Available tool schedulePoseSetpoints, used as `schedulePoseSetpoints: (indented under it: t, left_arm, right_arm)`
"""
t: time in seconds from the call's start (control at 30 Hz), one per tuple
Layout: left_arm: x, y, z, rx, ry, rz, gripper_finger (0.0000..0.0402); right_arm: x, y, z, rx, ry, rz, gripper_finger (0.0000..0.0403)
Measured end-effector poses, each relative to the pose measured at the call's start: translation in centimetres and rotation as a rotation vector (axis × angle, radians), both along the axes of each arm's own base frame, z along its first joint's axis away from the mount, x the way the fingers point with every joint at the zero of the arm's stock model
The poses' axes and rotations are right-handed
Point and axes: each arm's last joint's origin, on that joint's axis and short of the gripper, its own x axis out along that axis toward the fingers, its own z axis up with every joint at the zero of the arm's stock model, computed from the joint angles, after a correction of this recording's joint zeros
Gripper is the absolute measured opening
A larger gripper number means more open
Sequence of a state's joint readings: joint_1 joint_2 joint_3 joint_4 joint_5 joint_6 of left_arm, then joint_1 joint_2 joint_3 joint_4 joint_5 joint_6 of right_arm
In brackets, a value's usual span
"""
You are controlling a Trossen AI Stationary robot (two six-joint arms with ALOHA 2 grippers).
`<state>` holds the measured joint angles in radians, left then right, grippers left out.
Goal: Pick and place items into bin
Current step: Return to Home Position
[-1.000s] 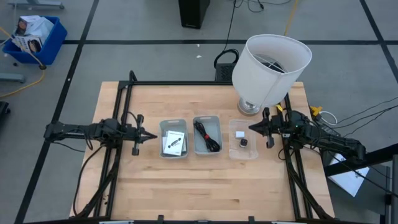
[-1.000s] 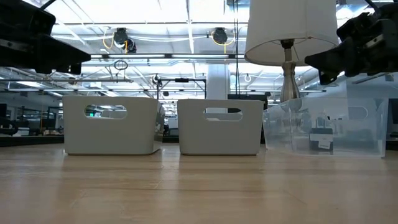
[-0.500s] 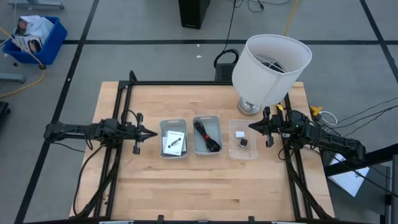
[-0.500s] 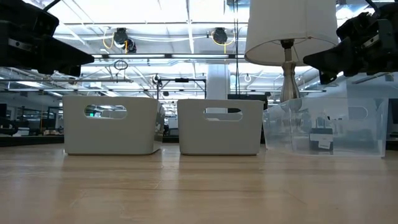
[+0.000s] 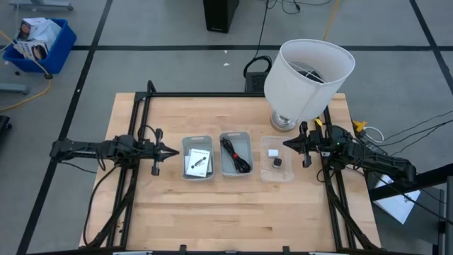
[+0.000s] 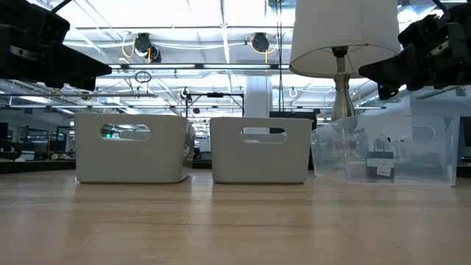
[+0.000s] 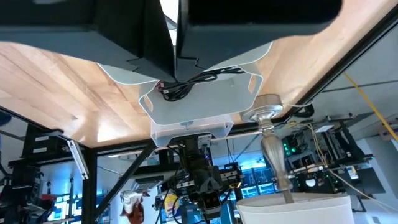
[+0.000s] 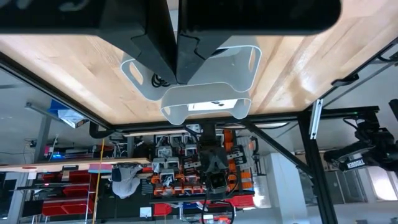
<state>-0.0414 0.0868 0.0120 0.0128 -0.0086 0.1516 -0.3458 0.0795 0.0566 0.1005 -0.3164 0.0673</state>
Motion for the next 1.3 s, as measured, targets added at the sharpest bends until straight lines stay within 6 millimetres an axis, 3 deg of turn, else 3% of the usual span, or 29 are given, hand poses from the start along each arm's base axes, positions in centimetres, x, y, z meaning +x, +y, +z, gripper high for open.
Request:
schedulePoseSetpoints:
  t: [0.23, 1.3]
  left_arm:
    - [0.00, 0.00, 0.00, 0.000, 0.000, 0.000, 0.0045]
    - [0.00, 0.00, -0.01, 0.001, 0.002, 0.000, 0.0047]
  right_arm:
    - [0.00, 0.00, 0.00, 0.000, 0.000, 0.000, 0.0004]
    - [0.00, 0.00, 0.00, 0.000, 0.000, 0.000, 0.0004]
